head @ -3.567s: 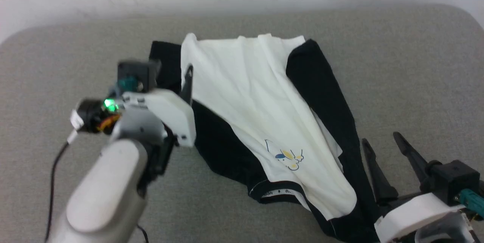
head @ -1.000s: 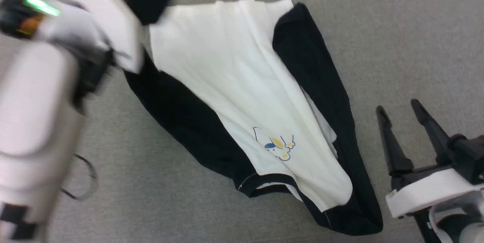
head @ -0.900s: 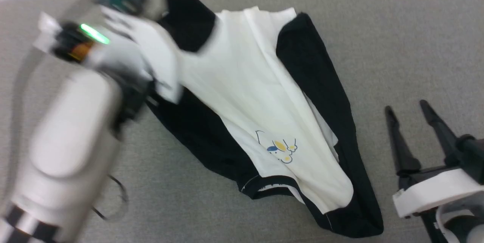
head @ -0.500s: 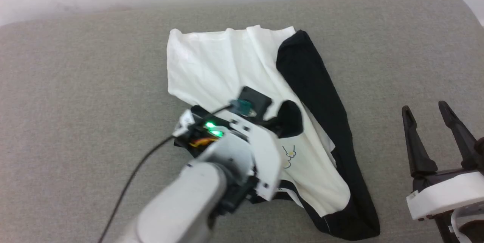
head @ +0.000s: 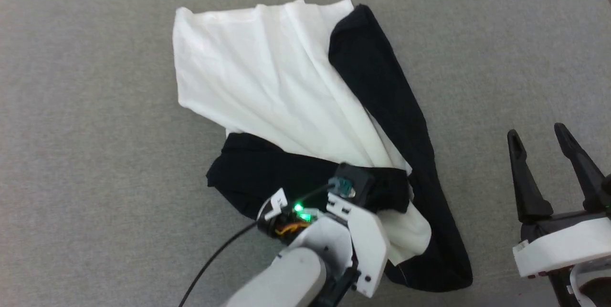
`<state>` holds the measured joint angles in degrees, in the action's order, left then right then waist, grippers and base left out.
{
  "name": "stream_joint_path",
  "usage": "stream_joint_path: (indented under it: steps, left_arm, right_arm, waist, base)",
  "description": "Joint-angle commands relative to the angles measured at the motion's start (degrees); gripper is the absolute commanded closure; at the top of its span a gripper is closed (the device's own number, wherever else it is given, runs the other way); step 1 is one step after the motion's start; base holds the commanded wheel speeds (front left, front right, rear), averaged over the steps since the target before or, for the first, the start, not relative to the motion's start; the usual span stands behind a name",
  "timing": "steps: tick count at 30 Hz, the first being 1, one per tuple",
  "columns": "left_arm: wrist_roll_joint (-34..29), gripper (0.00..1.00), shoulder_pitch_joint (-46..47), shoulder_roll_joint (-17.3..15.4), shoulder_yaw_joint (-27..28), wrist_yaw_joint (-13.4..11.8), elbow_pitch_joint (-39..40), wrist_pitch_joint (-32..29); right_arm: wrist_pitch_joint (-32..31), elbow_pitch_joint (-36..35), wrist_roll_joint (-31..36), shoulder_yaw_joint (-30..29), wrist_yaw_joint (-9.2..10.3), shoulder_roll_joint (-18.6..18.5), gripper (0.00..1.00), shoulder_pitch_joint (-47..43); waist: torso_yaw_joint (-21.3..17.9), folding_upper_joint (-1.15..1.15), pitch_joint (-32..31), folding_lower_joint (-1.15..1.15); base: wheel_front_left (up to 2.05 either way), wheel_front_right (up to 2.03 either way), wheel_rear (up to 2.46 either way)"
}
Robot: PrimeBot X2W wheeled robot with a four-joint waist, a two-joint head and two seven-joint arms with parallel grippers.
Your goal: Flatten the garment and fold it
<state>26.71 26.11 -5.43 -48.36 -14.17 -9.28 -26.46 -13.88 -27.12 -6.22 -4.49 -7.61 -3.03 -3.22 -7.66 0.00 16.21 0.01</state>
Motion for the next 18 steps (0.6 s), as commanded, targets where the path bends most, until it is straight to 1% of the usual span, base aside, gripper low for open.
stream_joint_path:
  steps: [1, 2, 3, 4, 5, 6, 10, 13, 16, 18]
  left_arm:
    - [0.4, 1.00, -1.1, 0.2, -0.3, 0.4, -1.0, 0.8]
    - [0.8, 1.00, -1.6, 0.2, -0.2, 0.6, -1.4, 1.2]
    - [1.1, 0.90, -1.8, 0.3, -0.2, 0.8, -1.7, 1.6]
    - [1.1, 0.90, -1.8, 0.3, -0.2, 0.8, -1.7, 1.6]
    - [1.4, 0.54, -2.0, 0.2, -0.1, 1.1, -1.8, 2.0]
    - [1.8, 0.00, -2.2, 0.3, 0.1, 1.3, -1.6, 2.8]
    - [2.3, 0.00, -2.3, -0.7, 0.6, 3.1, 1.0, 5.6]
    - [2.0, 0.00, -2.8, -2.2, 0.8, 3.8, 5.3, 7.2]
    - [1.3, 0.00, -3.6, -4.3, 1.7, 3.4, 10.0, 8.7]
    - [0.7, 0.00, -4.1, -6.0, 2.9, 2.5, 12.9, 9.7]
  right_arm:
    - [0.6, -0.1, -0.4, 0.0, 0.12, 0.1, 0.00, 0.6]
    - [0.7, 0.0, -0.4, -0.1, 0.12, 0.1, 0.00, 0.6]
    - [0.8, 0.2, -0.4, -0.2, 0.12, 0.1, 0.00, 0.7]
    - [0.8, 0.2, -0.4, -0.2, 0.12, 0.1, 0.00, 0.7]
    - [0.9, 0.4, -0.4, -0.3, 0.12, 0.1, 0.00, 0.8]
    - [0.9, 0.6, -0.5, -0.4, 0.12, 0.1, 0.00, 0.9]
    - [0.7, 2.0, -0.8, -0.2, 0.12, 0.1, 0.00, 1.2]
    - [0.2, 2.9, -1.0, 0.0, 0.12, 0.1, 0.00, 1.2]
    - [-0.3, 3.8, -0.9, 0.3, 0.12, 0.1, 0.00, 1.2]
    - [-0.7, 4.4, -0.9, 0.4, 0.12, 0.1, 0.00, 1.1]
  waist:
    - [-0.8, 0.00, 1.9, -0.01]
    - [-0.7, 0.00, 2.0, -0.01]
    - [-0.6, 0.00, 2.0, -0.01]
    - [-0.6, 0.00, 2.0, -0.01]
    - [-0.4, 0.00, 1.9, -0.01]
    - [-0.1, 0.00, 1.6, -0.01]
    - [1.1, 0.00, -0.9, -0.01]
    - [2.2, 0.00, -3.0, -0.01]
    - [3.2, 0.00, -5.0, -0.01]
    - [3.8, 0.00, -6.2, -0.01]
  base:
    - [0.00, 0.00, 0.00]
    - [0.00, 0.00, 0.00]
    - [0.00, 0.00, 0.00]
    - [0.00, 0.00, 0.00]
    - [0.00, 0.00, 0.00]
    - [0.00, 0.00, 0.00]
    - [0.00, 0.00, 0.00]
    - [0.00, 0.00, 0.00]
    - [0.00, 0.00, 0.00]
    - [0.00, 0.00, 0.00]
